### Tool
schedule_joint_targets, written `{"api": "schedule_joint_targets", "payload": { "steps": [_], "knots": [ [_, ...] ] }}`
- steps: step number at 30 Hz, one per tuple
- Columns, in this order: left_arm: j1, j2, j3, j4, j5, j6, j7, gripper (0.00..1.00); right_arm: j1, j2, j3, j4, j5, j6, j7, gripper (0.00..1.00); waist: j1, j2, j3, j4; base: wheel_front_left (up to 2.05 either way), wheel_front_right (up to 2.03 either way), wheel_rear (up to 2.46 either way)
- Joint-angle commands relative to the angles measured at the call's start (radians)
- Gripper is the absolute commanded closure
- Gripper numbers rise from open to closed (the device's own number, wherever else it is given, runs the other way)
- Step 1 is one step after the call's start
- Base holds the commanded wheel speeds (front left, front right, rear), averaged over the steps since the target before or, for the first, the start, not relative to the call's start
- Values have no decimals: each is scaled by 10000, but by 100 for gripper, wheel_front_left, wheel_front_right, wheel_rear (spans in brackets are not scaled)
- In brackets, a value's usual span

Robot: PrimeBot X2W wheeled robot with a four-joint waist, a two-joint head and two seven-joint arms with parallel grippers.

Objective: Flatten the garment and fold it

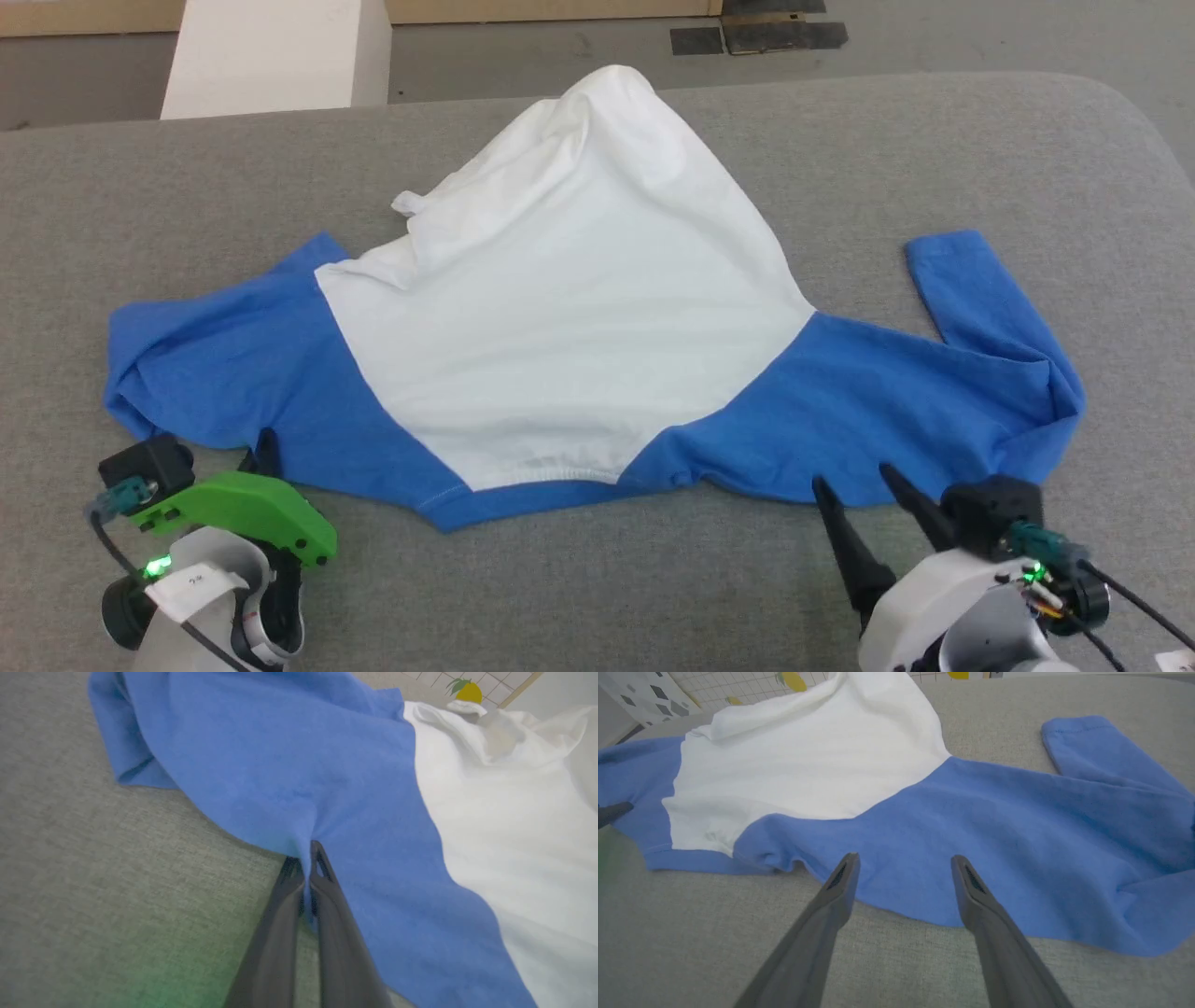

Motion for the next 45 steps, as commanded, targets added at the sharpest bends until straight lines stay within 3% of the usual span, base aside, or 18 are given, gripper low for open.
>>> {"api": "schedule_joint_targets", "payload": {
  "steps": [1,7,14,22,23,24,25,26,37,45],
  "knots": [
    [224,26,112,-125,43,109,-189,100,188,3,49,57,-271,-13,317,0,0,0,-30,122,0,0,0],
    [297,104,75,-468,82,120,-273,100,82,3,-43,202,-1688,-13,838,0,0,0,149,377,0,0,0],
    [-56,-12,-180,-583,62,-8,-186,100,-161,-58,-52,936,-2477,-13,1639,0,0,0,469,656,0,0,0],
    [-230,-136,-357,-539,21,-112,-269,100,-647,-45,-584,1495,-2822,-13,1301,0,0,0,675,767,0,0,0],
    [-230,-146,-371,-524,11,-120,-275,100,-720,-31,-720,1538,-2756,-13,1187,25,0,0,674,773,0,0,0],
    [-226,-149,-382,-511,4,-126,-277,100,-773,-23,-804,1576,-2708,-13,1100,68,0,0,669,775,0,0,0],
    [-223,-151,-390,-498,-3,-132,-282,100,-816,-16,-868,1612,-2676,-13,1018,88,0,0,656,776,0,0,0],
    [-218,-154,-395,-482,-14,-138,-295,100,-863,-10,-937,1631,-2613,-13,874,100,0,0,626,776,0,0,0],
    [172,-17,-331,-911,-258,-515,-654,100,-396,1,-1238,940,-1074,-13,-92,100,0,0,-561,518,0,0,0],
    [-318,252,-495,-3128,-959,-1130,486,100,-774,-39,-1271,-1212,-1097,-13,486,100,0,0,-1069,518,0,0,0]
  ]
}}
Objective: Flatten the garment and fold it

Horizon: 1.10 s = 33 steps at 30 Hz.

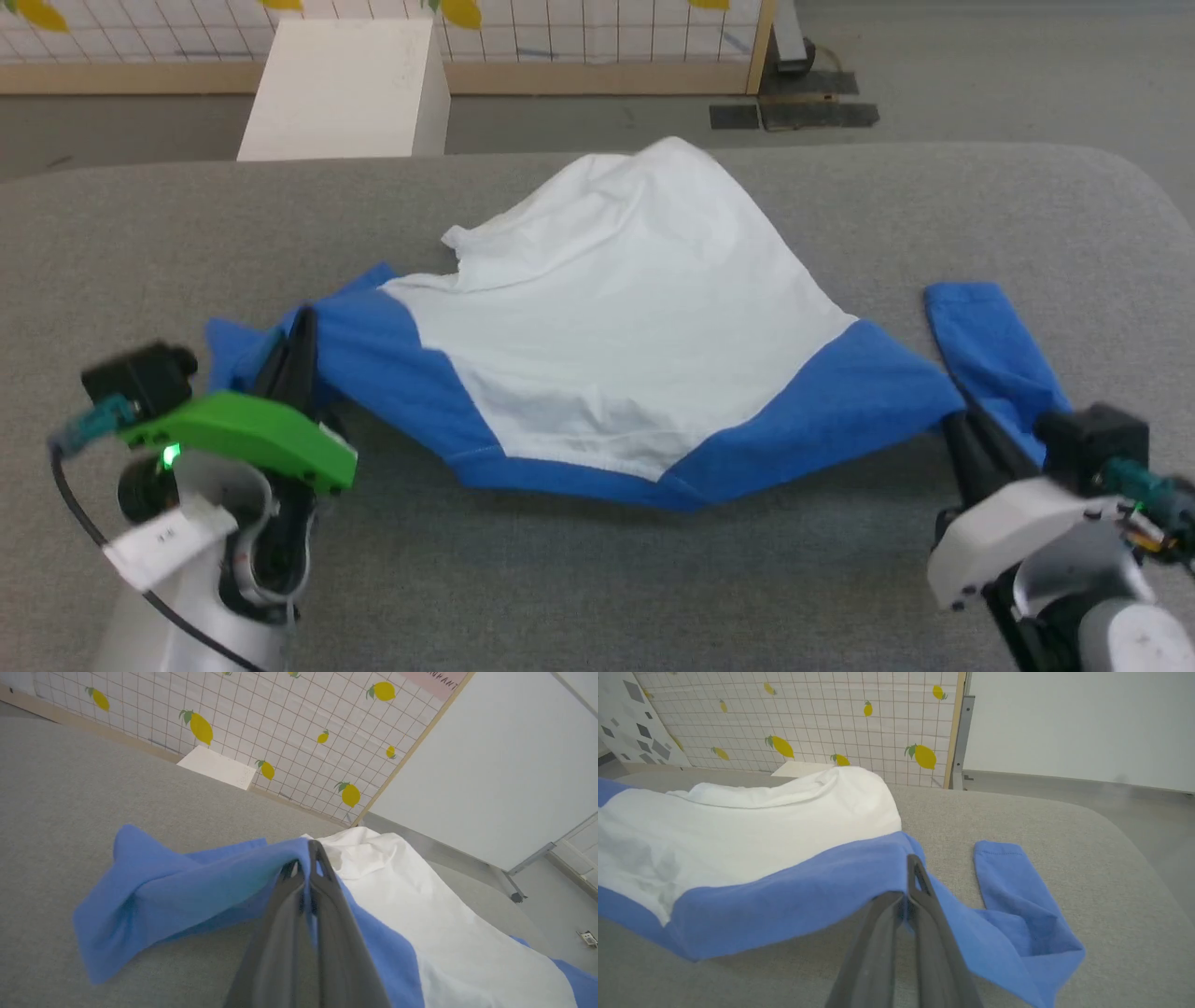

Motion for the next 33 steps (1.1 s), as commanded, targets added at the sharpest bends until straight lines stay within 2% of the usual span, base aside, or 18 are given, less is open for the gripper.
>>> {"api": "schedule_joint_targets", "payload": {
  "steps": [1,5,8,11,17,18,24,29,33],
  "knots": [
    [-429,147,-48,-395,-246,-103,363,100,-419,-174,41,-403,-91,-15,277,100,0,0,-93,2,0,0,0],
    [-1423,412,-67,-1345,-750,-55,1592,100,-1599,-1110,326,-1043,92,-15,1299,100,0,0,165,13,0,0,0],
    [-2404,631,27,-1626,-932,101,2212,100,-2987,-1909,605,-993,619,-15,2009,100,0,0,615,-36,0,0,0],
    [-3682,755,303,-1618,-1150,406,2626,100,-4821,-2901,1070,-504,836,-15,2568,100,0,0,1377,-122,0,0,0],
    [-6311,1157,443,-893,-592,888,2686,100,-8519,-3923,2043,1202,989,-15,2883,100,0,0,2993,-203,0,0,0],
    [-7668,1340,574,-341,-315,1122,2521,100,-10431,-3991,2455,2333,986,-15,2746,100,0,0,3802,-332,0,0,0],
    [-10133,1744,624,614,503,1339,1640,100,-13580,-3869,2513,4085,38,-15,1895,100,0,0,5047,-413,0,0,0],
    [-11677,1746,896,1126,731,1401,512,100,-15277,-3514,1974,4916,-1161,-15,860,100,0,0,5568,-411,0,0,0],
    [-12500,1892,793,1480,1111,1146,-432,100,-16185,-3248,1574,5252,-1857,-15,-224,100,0,0,5720,-348,0,0,0]
  ]
}}
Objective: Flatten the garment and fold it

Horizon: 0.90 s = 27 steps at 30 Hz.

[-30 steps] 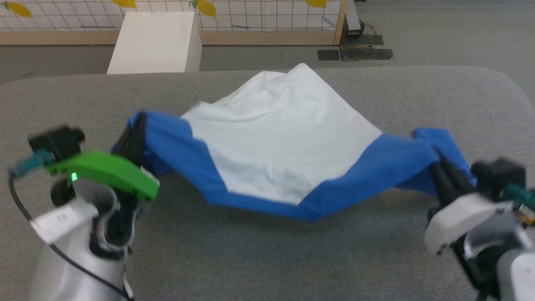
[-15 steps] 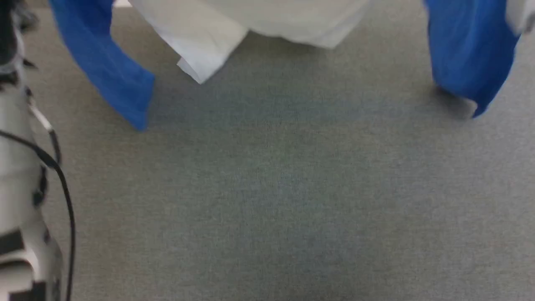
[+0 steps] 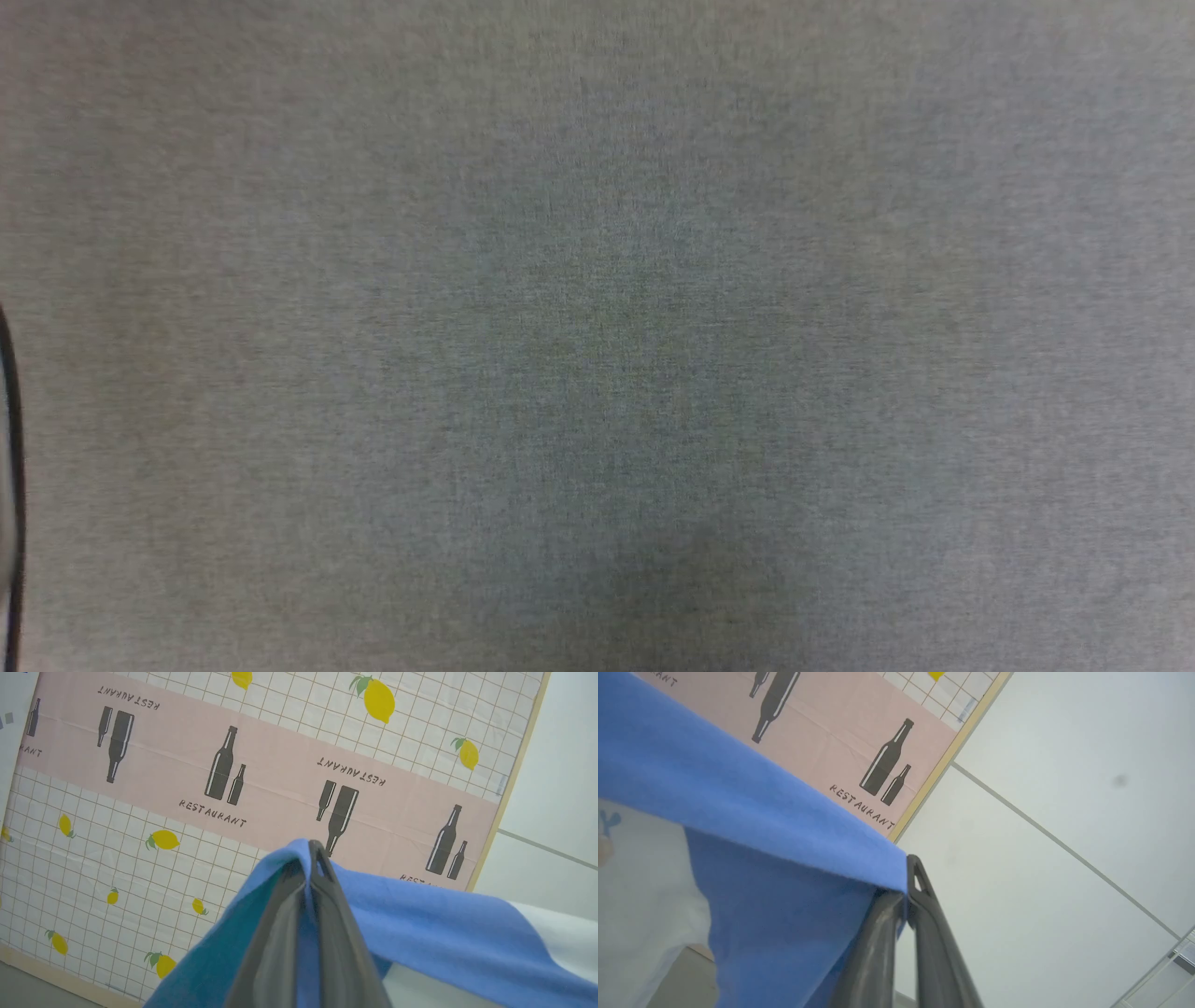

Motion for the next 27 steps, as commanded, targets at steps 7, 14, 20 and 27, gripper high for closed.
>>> {"api": "schedule_joint_targets", "payload": {
  "steps": [7,14,20,27],
  "knots": [
    [-385,117,35,1249,26,-560,-1073,100,-355,182,-180,1005,-490,-23,-1191,100,-3,0,299,158,0,0,0],
    [1683,172,-603,2736,113,-1211,-730,100,1633,292,547,2322,638,-23,-1399,100,-3,0,-527,340,0,0,0],
    [4545,170,-858,3015,-216,-1532,9,100,4376,176,1362,2349,2557,-23,-1017,100,-3,0,-1864,458,0,0,0],
    [8524,-72,-1491,1897,-622,-1684,1341,100,8666,-715,1307,35,4526,-23,402,100,-3,0,-3451,676,0,0,0]
  ]
}}
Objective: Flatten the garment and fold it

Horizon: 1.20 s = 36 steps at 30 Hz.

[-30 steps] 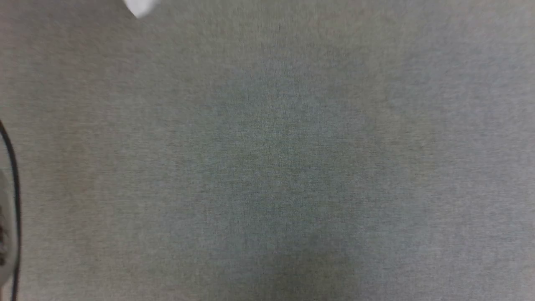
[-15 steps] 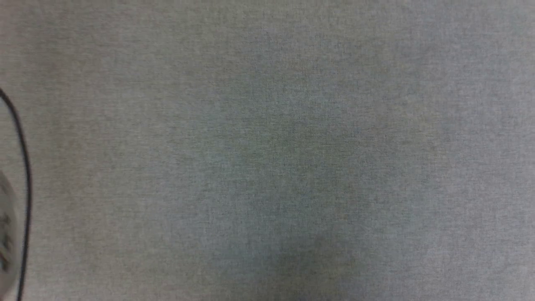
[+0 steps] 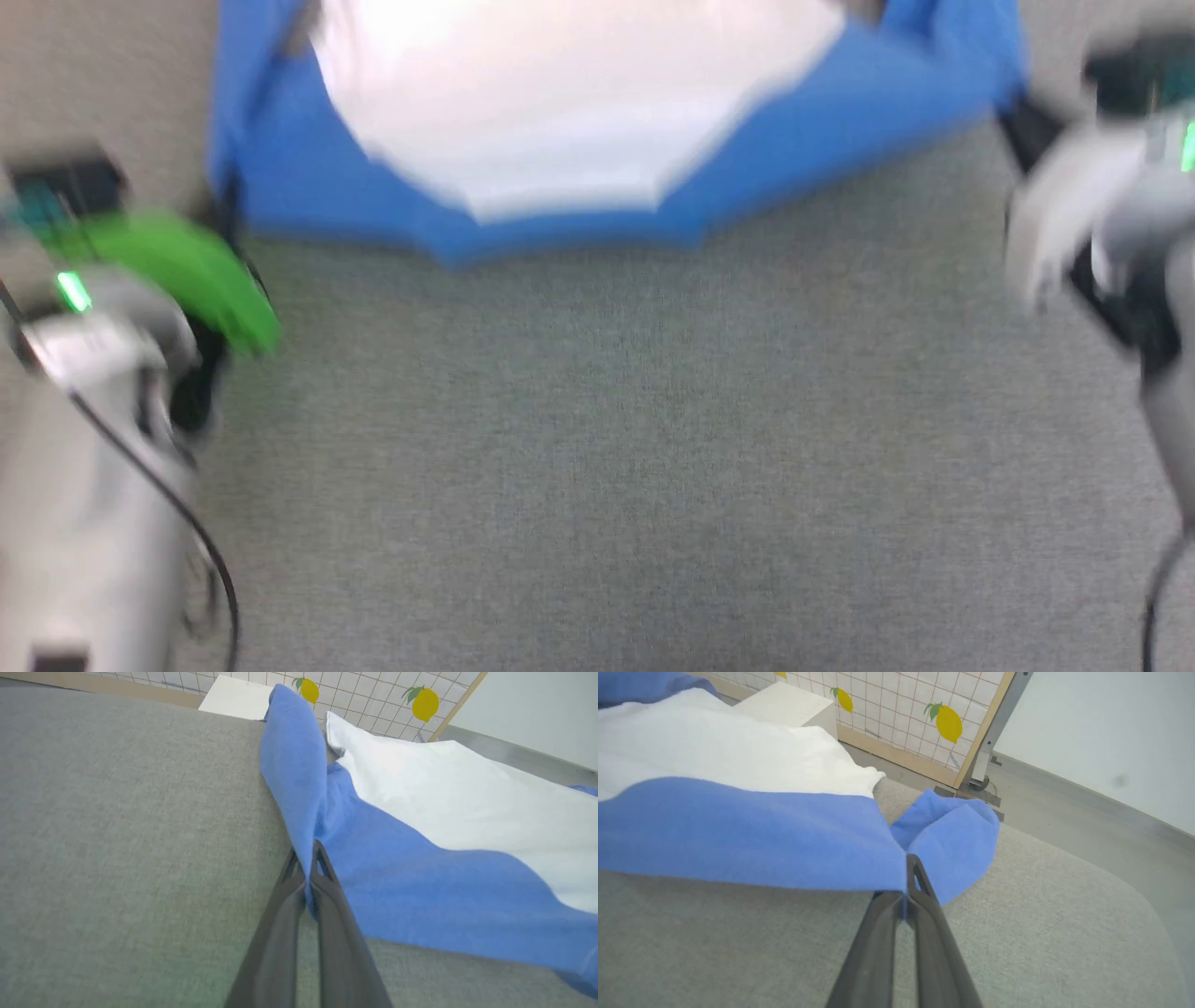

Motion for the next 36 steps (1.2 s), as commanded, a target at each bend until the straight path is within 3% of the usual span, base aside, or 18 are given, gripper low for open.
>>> {"api": "schedule_joint_targets", "payload": {
  "steps": [1,6,11,18,26,34,35,36],
  "knots": [
    [793,-71,70,-349,-316,112,178,100,958,-181,-342,-586,258,-23,302,100,1,0,-1329,253,0,0,0],
    [3241,-411,261,-1952,-942,706,689,100,3967,-66,-1551,-2637,384,-23,1277,100,1,0,-1947,272,0,0,0],
    [5285,-501,469,-3520,-1317,1379,1165,100,6501,961,-2779,-4411,212,-23,2203,100,1,0,-2443,289,0,0,0],
    [7172,-424,551,-4914,-1376,2113,1647,100,8901,2233,-3685,-6002,-294,-23,3413,100,1,0,-2991,322,0,0,0],
    [8117,-685,292,-5072,-1360,2448,1747,100,10160,3143,-3998,-5772,-845,-23,3813,100,1,0,-3022,315,0,0,0],
    [7852,-1103,-218,-3892,-1244,2071,1319,100,9829,3352,-3490,-4238,-1085,-23,2691,100,1,0,-2826,238,0,0,0],
    [7766,-1176,-183,-3741,-1266,2017,1144,100,9741,3344,-3404,-4061,-1061,-23,2468,67,1,0,-2813,235,0,0,0],
    [7694,-1221,-141,-3602,-1237,2008,957,25,9675,3346,-3365,-3893,-1007,-23,2262,0,1,0,-2817,228,0,0,0]
  ]
}}
